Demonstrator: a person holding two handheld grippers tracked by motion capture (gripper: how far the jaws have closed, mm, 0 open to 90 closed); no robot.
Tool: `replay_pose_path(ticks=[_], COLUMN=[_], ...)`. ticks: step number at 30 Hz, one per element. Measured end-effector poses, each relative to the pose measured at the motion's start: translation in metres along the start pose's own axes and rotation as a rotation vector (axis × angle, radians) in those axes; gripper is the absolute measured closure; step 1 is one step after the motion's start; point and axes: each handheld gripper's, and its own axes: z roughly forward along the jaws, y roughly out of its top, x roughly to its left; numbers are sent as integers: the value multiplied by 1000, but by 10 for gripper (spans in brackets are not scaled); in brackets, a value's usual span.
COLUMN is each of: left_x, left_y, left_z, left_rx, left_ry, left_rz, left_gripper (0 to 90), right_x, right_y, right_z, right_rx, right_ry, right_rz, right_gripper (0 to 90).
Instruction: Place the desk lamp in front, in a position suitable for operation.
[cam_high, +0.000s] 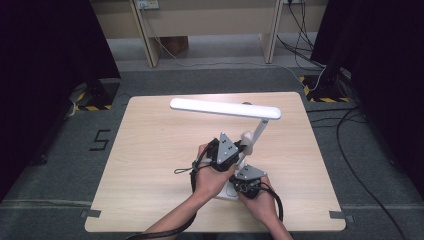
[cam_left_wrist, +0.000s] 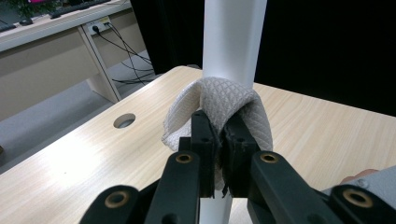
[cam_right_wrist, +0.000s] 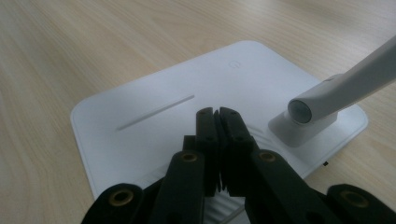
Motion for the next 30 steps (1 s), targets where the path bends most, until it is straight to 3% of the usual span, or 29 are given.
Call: replay_pose_path(ticks=[30], left_x=[1], left_y=[-21], left_z=[7], left_rx=[44], left_ry=[6], left_rz=[-3], left_gripper=[846], right_x=[0], right_y=[0], right_z=[0], right_rx=[4], right_ry=[4], right_rz=[-2], right_gripper=[874])
